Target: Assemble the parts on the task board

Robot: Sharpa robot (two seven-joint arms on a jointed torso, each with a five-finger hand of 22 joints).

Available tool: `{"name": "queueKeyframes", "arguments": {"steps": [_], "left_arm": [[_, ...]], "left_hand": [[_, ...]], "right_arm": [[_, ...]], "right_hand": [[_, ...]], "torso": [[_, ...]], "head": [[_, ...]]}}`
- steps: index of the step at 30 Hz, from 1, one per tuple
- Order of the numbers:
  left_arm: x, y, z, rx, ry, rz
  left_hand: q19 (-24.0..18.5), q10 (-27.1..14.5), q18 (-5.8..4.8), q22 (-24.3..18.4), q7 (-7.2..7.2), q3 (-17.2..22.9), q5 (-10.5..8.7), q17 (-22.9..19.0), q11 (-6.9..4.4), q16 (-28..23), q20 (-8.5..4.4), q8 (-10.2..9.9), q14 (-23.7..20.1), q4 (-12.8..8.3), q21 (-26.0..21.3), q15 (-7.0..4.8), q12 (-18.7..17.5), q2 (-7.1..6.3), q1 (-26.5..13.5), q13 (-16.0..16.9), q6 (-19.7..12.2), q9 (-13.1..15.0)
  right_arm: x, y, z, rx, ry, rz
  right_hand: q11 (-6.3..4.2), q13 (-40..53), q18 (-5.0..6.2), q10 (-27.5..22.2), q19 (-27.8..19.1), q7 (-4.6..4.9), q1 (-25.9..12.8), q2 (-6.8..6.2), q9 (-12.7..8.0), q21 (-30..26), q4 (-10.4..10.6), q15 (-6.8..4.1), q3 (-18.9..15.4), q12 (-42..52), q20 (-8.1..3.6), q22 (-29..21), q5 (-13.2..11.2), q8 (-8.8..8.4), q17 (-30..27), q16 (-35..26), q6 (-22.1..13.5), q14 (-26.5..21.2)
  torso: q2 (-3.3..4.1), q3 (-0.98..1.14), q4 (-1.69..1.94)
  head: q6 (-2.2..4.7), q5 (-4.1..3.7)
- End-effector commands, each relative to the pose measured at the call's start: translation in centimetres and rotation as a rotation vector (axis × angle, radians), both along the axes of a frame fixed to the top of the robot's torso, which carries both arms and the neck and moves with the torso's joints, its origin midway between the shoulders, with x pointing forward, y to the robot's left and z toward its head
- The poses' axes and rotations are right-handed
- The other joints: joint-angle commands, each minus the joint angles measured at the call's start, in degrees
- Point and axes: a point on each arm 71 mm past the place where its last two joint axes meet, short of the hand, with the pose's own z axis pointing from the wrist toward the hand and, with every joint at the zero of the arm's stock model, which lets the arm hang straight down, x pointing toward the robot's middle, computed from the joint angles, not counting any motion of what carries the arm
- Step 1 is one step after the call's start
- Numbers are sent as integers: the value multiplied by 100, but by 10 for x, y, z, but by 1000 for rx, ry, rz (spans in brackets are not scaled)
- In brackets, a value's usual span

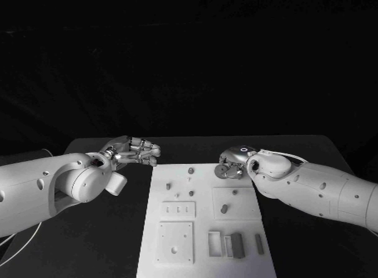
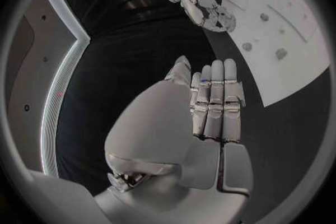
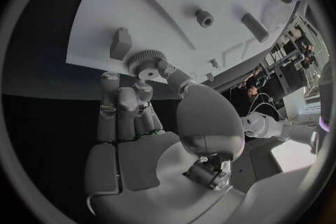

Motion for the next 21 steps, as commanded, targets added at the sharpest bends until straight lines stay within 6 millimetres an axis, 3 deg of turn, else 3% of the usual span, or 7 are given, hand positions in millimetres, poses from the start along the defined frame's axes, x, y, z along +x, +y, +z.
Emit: {"name": "queueKeyframes", "arguments": {"steps": [1, 11, 21], "left_arm": [[0, -1, 2, -3, -8, -5], [0, -1, 2, -2, -9, -5], [0, -1, 2, -2, -10, -4]], "left_hand": [[-9, 39, 108, -8, 23, 10, 17, 8, 4, -23, -48, -37, 1, -1, -22, 27, -38, -12, -33, -6, -3, 8], [-9, 41, 109, -8, 22, 12, 18, 12, 3, -26, -49, -38, 2, -2, -24, 27, -40, -13, -28, -6, -2, 9], [-8, 42, 108, -7, 22, 14, 17, 15, 3, -29, -48, -39, 3, -2, -25, 27, -43, -12, -24, -6, -1, 9]], "right_arm": [[-3, -3, -9, -44, 31, 6], [-3, -3, -10, -47, 25, 14], [-3, 0, -8, -47, -6, 26]], "right_hand": [[19, -10, 176, -38, -22, 112, 93, 6, 1, 34, -33, 26, 14, 21, -6, 105, 10, -8, -8, 32, 232, -8], [-2, -29, 176, -37, -37, 90, 284, 101, 4, 40, -43, 10, 62, 41, -2, 109, 8, 38, -13, 43, 318, -12], [-64, -62, 176, 18, -23, 19, 300, 247, 79, 72, -39, -30, 37, 82, 5, 110, 7, 237, -27, 66, 734, 16]], "torso": [[1, 1, 1], [3, 1, 1], [4, 2, 3]], "head": [[2, -3], [-5, -6], [-11, -10]]}}
